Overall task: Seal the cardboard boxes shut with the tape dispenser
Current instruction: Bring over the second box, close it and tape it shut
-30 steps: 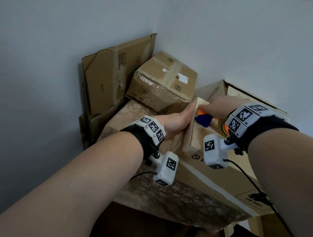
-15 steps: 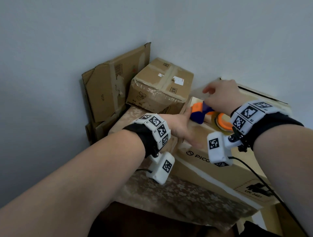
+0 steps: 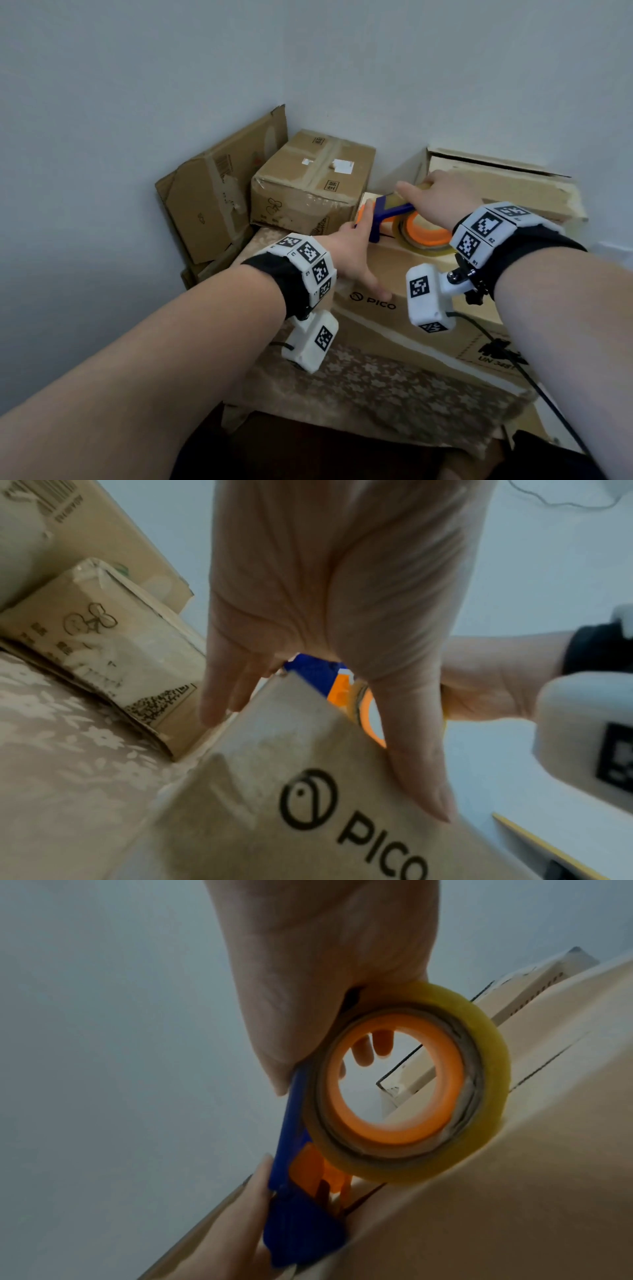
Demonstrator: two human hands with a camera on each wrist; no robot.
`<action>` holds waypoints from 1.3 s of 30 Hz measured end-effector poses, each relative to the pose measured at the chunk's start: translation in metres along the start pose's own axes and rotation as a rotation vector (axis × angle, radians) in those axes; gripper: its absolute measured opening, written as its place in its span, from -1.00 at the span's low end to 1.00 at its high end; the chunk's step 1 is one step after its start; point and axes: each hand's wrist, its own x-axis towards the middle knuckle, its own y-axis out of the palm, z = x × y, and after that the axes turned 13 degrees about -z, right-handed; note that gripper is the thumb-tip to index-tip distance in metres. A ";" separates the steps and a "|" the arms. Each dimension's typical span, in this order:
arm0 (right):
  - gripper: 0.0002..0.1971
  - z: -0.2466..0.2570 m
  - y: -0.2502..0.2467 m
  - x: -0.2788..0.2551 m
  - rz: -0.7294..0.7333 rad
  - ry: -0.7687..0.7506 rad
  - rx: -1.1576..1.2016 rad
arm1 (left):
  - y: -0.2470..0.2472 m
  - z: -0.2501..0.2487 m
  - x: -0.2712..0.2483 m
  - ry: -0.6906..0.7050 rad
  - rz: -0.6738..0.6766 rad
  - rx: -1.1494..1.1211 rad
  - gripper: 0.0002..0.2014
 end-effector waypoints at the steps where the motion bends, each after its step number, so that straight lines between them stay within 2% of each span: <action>1: -0.42 -0.004 -0.001 0.002 0.018 0.018 0.038 | 0.000 -0.001 -0.001 -0.003 -0.015 0.001 0.54; 3: -0.47 -0.013 -0.002 0.004 0.078 0.063 0.128 | -0.002 -0.002 -0.001 -0.012 -0.021 -0.009 0.53; 13: -0.28 -0.037 -0.005 0.009 0.220 0.025 0.361 | -0.012 -0.017 0.003 -0.125 -0.109 0.109 0.48; 19: -0.32 -0.047 -0.001 0.012 0.249 0.014 0.401 | -0.018 -0.036 0.010 -0.186 -0.082 0.294 0.49; 28: -0.30 -0.059 -0.005 0.010 0.230 -0.037 0.416 | -0.010 -0.056 0.008 -0.294 -0.098 0.368 0.47; 31: -0.28 -0.068 -0.008 0.010 0.221 -0.042 0.416 | -0.006 -0.068 0.009 -0.290 -0.118 0.420 0.35; 34: -0.26 -0.076 -0.007 0.013 0.227 -0.040 0.441 | -0.002 -0.083 0.012 -0.310 -0.142 0.446 0.12; 39: -0.30 -0.087 -0.006 0.032 0.181 -0.041 0.429 | 0.003 -0.095 0.039 -0.330 -0.095 0.505 -0.17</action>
